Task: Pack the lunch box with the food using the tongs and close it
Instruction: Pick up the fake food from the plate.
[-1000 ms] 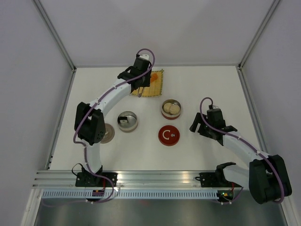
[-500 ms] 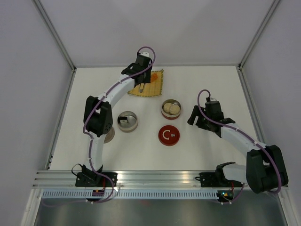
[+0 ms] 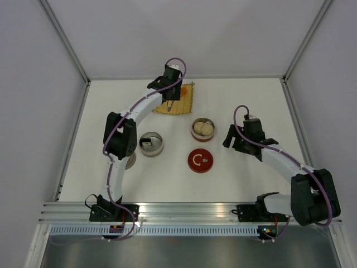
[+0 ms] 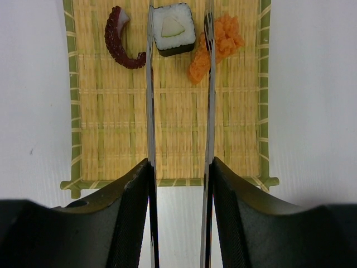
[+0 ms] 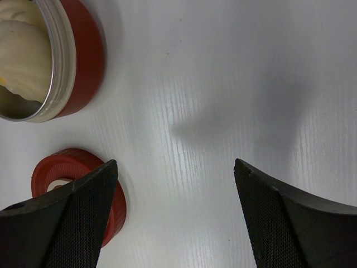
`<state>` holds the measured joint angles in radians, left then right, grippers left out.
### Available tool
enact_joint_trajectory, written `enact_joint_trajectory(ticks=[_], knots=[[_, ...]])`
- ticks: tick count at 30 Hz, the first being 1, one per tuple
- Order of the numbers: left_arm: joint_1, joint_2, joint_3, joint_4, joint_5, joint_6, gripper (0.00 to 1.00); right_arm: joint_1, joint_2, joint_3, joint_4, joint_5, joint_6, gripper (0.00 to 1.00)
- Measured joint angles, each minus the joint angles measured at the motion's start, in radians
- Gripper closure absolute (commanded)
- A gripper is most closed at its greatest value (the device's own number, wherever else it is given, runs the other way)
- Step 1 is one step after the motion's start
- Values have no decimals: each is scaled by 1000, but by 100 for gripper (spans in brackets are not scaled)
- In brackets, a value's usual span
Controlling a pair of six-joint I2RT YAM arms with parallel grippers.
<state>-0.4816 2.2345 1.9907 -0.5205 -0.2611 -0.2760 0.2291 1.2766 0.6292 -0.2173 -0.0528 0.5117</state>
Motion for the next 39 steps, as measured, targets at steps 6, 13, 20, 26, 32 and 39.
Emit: enact_joint_trajectory(ticks=[6, 13, 20, 26, 32, 39], knots=[[1, 15, 22, 0, -1, 0, 47, -3, 22, 0, 0, -1, -4, 9], [5, 48, 50, -5, -28, 0, 46, -5, 39, 2, 2, -1, -5, 9], [9, 66, 61, -19, -29, 0, 43, -5, 61, 2, 23, -3, -6, 9], [9, 83, 83, -23, -24, 0, 43, -5, 68, 8, 24, -3, -11, 9], [10, 106, 90, -23, -15, 0, 43, -5, 81, 16, 31, -4, -11, 9], [10, 124, 90, -24, -6, 0, 43, -5, 95, 28, 33, -4, -11, 9]])
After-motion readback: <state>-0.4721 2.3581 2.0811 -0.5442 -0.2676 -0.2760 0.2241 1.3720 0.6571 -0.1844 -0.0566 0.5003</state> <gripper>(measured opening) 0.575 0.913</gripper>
